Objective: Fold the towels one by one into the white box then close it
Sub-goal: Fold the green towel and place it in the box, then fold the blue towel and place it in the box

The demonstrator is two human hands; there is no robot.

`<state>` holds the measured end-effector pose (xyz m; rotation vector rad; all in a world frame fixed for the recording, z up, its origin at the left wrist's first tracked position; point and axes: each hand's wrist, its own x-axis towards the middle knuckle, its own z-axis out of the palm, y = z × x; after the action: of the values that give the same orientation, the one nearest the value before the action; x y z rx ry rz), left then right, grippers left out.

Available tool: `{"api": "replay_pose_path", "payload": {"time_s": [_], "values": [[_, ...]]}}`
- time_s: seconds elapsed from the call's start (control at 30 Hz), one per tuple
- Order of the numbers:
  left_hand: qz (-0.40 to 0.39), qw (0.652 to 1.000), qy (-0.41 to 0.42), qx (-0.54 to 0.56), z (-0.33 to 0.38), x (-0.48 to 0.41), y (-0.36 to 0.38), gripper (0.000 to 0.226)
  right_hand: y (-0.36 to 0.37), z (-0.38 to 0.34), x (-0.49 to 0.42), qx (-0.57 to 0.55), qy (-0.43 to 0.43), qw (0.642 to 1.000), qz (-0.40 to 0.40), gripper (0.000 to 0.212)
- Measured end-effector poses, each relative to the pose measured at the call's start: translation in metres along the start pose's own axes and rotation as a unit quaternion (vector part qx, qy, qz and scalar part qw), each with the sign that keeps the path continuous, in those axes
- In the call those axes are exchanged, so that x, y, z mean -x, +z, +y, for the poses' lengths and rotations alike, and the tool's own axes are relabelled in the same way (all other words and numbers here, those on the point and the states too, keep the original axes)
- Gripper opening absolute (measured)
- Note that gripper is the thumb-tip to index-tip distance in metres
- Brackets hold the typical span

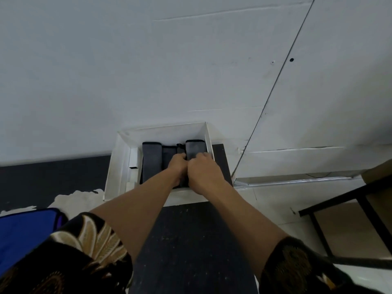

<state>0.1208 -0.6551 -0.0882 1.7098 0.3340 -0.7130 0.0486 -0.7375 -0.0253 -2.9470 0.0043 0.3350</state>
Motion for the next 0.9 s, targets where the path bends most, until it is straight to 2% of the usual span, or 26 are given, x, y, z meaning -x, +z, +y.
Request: {"api": "replay_pose_path", "payload": {"time_s": [0.1, 0.17, 0.27, 0.33, 0.53, 0.67, 0.77, 0.9], "values": [[0.052, 0.992, 0.048, -0.108, -0.004, -0.014, -0.001, 0.016, 0.005, 0.010, 0.020, -0.064, -0.005, 0.979, 0.193, 0.025], [0.082, 0.988, 0.058, -0.119, -0.003, -0.021, 0.000, 0.023, 0.014, 0.017, 0.029, -0.103, 0.021, 0.959, 0.264, 0.020], [0.107, 0.979, 0.080, -0.155, 0.006, -0.016, 0.004, 0.014, 0.028, 0.023, 0.037, -0.137, 0.041, 0.955, 0.260, 0.023], [0.090, 0.972, 0.086, -0.202, 0.011, -0.014, 0.006, 0.016, 0.034, 0.027, 0.040, -0.137, 0.037, 0.959, 0.246, 0.025], [0.039, 0.948, 0.103, -0.299, 0.018, 0.005, -0.004, 0.031, 0.040, 0.023, 0.051, -0.133, 0.044, 0.960, 0.243, 0.036], [0.020, 0.914, 0.167, -0.368, 0.021, 0.041, -0.022, 0.060, 0.039, 0.011, 0.063, -0.123, 0.059, 0.964, 0.228, 0.046], [0.042, 0.878, 0.237, -0.413, 0.009, 0.075, -0.042, 0.064, 0.040, 0.001, 0.074, -0.100, 0.081, 0.969, 0.211, 0.051], [0.110, 0.844, 0.262, -0.455, -0.029, 0.122, -0.075, 0.063, 0.046, -0.023, 0.087, -0.081, 0.126, 0.966, 0.210, 0.058]]}}
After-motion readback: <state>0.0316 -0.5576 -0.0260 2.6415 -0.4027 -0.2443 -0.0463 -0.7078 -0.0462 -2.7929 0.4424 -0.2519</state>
